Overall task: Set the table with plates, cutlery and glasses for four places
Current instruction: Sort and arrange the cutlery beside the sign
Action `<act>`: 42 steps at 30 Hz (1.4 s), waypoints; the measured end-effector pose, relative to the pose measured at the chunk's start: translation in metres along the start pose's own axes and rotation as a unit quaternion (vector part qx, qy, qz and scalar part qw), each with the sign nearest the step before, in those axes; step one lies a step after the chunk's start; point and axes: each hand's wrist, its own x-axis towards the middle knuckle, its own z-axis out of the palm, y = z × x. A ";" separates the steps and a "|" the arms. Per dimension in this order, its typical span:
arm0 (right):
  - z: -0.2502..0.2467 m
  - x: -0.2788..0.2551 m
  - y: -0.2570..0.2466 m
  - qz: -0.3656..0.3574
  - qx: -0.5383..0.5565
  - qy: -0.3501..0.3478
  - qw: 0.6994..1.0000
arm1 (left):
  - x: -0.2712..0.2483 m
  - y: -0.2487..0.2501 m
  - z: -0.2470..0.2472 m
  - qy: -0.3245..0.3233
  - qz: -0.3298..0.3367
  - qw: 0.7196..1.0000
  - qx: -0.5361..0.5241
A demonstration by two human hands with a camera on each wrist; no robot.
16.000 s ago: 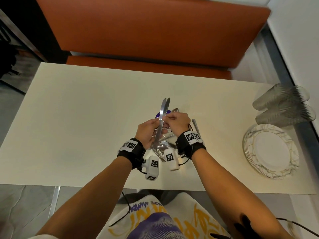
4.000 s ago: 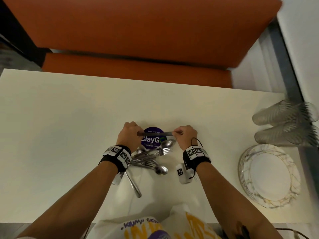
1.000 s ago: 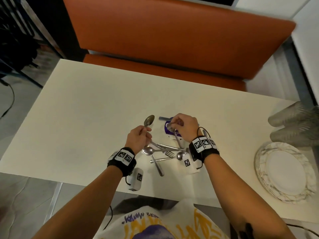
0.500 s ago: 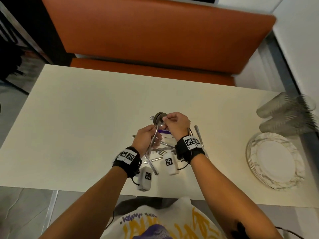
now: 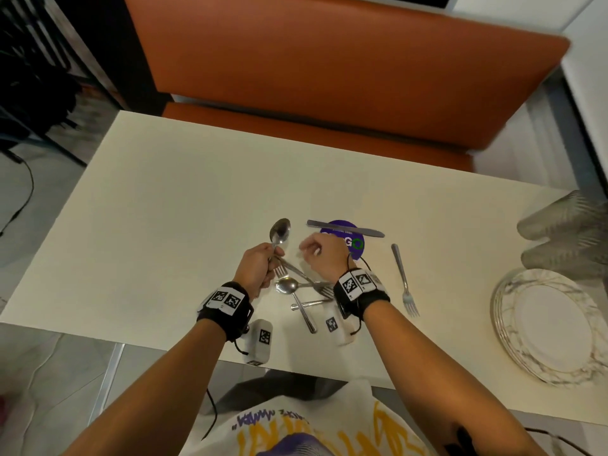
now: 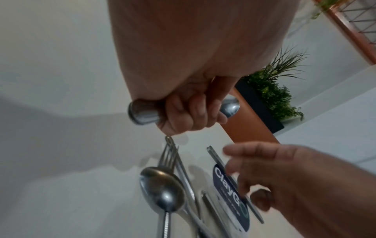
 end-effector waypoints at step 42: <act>-0.049 -0.013 -0.012 0.085 0.147 0.145 0.975 | -0.010 0.015 0.058 -0.108 -0.028 0.993 -0.042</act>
